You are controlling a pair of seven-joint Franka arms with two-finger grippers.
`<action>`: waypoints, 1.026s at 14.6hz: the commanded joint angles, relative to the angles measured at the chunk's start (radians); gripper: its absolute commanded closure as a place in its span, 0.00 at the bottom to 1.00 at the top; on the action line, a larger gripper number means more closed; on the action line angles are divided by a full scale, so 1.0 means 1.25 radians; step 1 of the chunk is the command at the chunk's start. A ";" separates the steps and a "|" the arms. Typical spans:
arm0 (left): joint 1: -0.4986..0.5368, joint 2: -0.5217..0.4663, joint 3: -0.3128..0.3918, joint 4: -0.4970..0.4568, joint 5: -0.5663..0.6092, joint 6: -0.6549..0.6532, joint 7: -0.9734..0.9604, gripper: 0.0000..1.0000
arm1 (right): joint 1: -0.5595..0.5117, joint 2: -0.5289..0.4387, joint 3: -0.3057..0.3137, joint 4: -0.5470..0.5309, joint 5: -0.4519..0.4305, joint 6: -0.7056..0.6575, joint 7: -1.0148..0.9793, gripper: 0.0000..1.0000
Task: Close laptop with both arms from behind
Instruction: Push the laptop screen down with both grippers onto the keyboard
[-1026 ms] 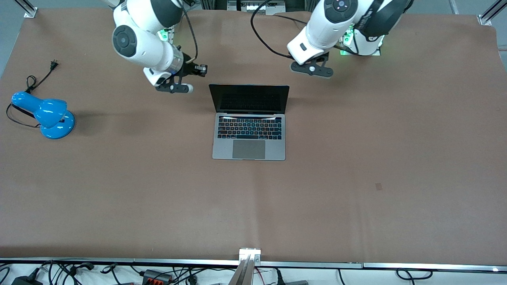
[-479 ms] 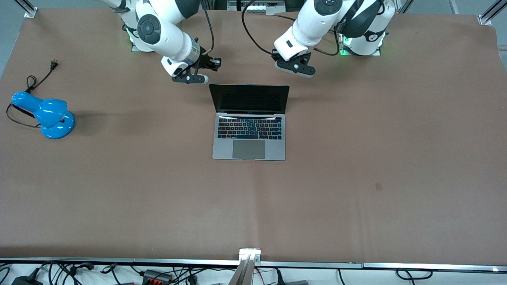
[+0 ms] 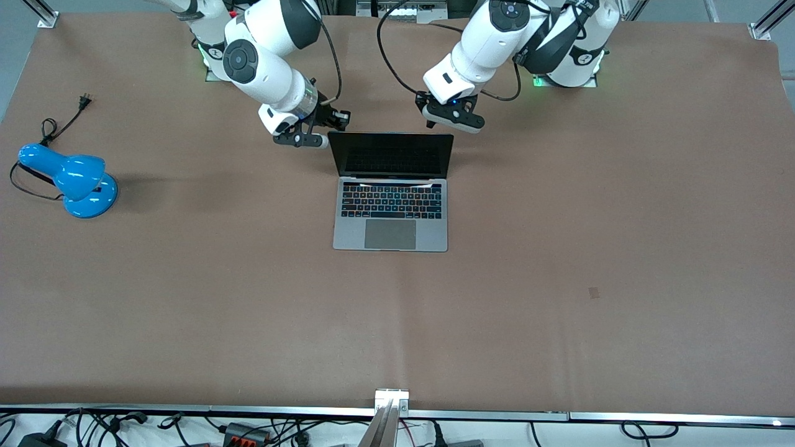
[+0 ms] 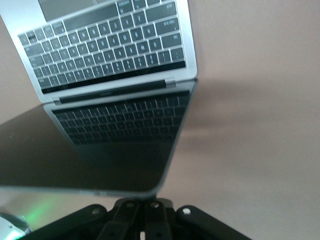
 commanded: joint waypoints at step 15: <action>0.013 0.212 0.039 0.088 0.167 0.141 0.004 0.99 | -0.030 0.206 -0.012 0.210 -0.065 0.032 -0.021 1.00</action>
